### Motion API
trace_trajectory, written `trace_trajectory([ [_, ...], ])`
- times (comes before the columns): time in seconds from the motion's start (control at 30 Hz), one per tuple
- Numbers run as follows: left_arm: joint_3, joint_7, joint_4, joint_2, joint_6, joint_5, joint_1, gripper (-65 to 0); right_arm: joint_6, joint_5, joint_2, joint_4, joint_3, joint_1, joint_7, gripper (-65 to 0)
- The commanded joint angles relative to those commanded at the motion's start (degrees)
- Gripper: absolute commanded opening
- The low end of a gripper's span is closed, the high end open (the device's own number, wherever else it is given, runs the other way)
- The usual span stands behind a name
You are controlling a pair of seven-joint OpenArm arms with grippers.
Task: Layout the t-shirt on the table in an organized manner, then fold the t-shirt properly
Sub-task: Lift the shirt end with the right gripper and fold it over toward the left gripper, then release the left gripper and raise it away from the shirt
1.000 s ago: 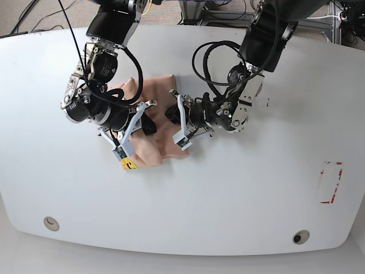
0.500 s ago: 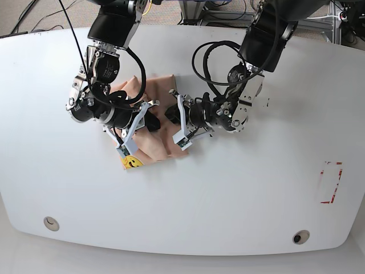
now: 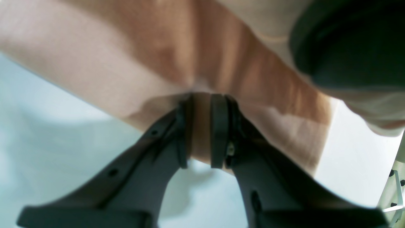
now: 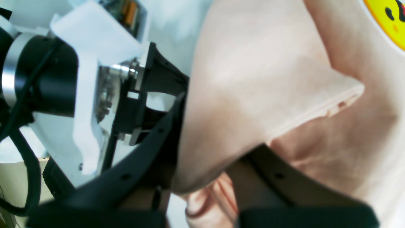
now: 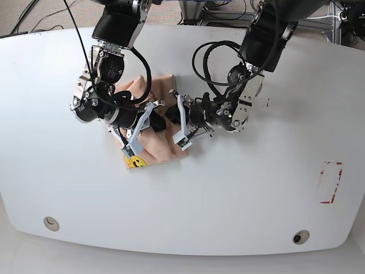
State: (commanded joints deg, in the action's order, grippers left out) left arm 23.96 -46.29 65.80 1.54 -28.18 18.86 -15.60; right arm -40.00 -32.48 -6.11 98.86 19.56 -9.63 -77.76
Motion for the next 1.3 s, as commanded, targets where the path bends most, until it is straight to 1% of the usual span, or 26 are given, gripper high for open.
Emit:
trace_trajectory([
  [0.17, -0.09, 0.0, 0.0, 0.0, 0.0, 0.0, 0.0, -56.5, 0.0, 0.0, 0.0, 0.0, 0.09, -0.35, 0.0, -63.4],
  [0.2, -0.09, 0.0, 0.0, 0.0, 0.0, 0.0, 0.0, -56.4, 0.0, 0.0, 0.09, 0.0, 0.09, -0.35, 0.0, -62.5],
  [0.3, -0.09, 0.0, 0.0, 0.0, -0.09, 0.0, 0.0, -56.2, 0.0, 0.0, 0.18, 0.0, 0.09, -0.88, 0.0, -51.7],
  [0.33, -0.09, 0.0, 0.09, 0.0, -0.18, 0.0, 0.0, -56.2, 0.0, 0.0, 0.18, 0.0, 0.09, -0.88, 0.0, -45.3],
  [0.37, -0.09, 0.0, 0.09, 0.0, -0.18, 0.0, 0.0, -56.2, 0.0, 0.0, 0.18, 0.0, 0.09, -0.88, 0.0, -35.7],
  [0.4, -0.09, 0.0, 0.09, 0.0, -0.18, 0.0, 0.0, -56.2, 0.0, 0.0, 0.18, 0.0, 0.09, -0.88, 0.0, -32.5],
  [0.43, -0.09, 0.0, 0.18, 0.0, -0.18, 0.0, 0.0, -56.2, 0.0, -0.09, 0.18, 0.0, 0.09, -0.88, 0.0, -24.9],
  [0.47, -0.09, 0.0, 0.35, 0.0, -0.26, 0.0, 0.0, -56.2, 0.0, -0.26, 0.18, 0.18, 0.09, -0.79, 0.0, -15.7],
  [0.5, -0.09, 0.0, 0.35, 0.0, -0.26, 0.0, 0.0, -56.2, 0.0, -0.26, 0.18, 0.26, 0.09, -0.79, 0.0, -12.0],
  [0.53, -0.09, 0.0, 0.35, 0.0, -0.26, 0.0, 0.0, -56.2, 0.0, -0.35, 0.18, 0.44, 0.09, -0.79, 0.0, -4.4],
  [0.57, -0.09, 0.0, 0.35, 0.0, -0.26, 0.0, 0.0, -56.2, 0.0, -0.35, 0.18, 0.53, 0.09, -0.79, 0.0, -0.2],
  [0.87, -0.35, 0.0, 0.79, 0.0, -0.26, 0.09, -0.09, -56.2, 0.0, -0.35, 0.53, 4.92, 0.26, -0.7, -0.26, 0.0],
  [1.07, -5.45, -0.09, 5.36, 0.0, -0.26, 0.09, 1.05, -56.1, 0.0, -0.35, 3.43, 6.15, 0.44, -1.05, -0.35, 0.0],
  [1.17, -9.58, 0.0, 8.53, 0.0, -0.26, 0.09, 2.29, -56.1, 0.0, -0.35, 4.57, 6.15, 0.44, -1.05, -0.35, 0.0],
  [1.3, -15.47, -0.09, 11.96, 0.0, -0.35, 0.09, 3.25, -56.1, 0.0, -0.09, 5.19, 5.98, 0.44, -0.79, -0.35, 0.0],
])
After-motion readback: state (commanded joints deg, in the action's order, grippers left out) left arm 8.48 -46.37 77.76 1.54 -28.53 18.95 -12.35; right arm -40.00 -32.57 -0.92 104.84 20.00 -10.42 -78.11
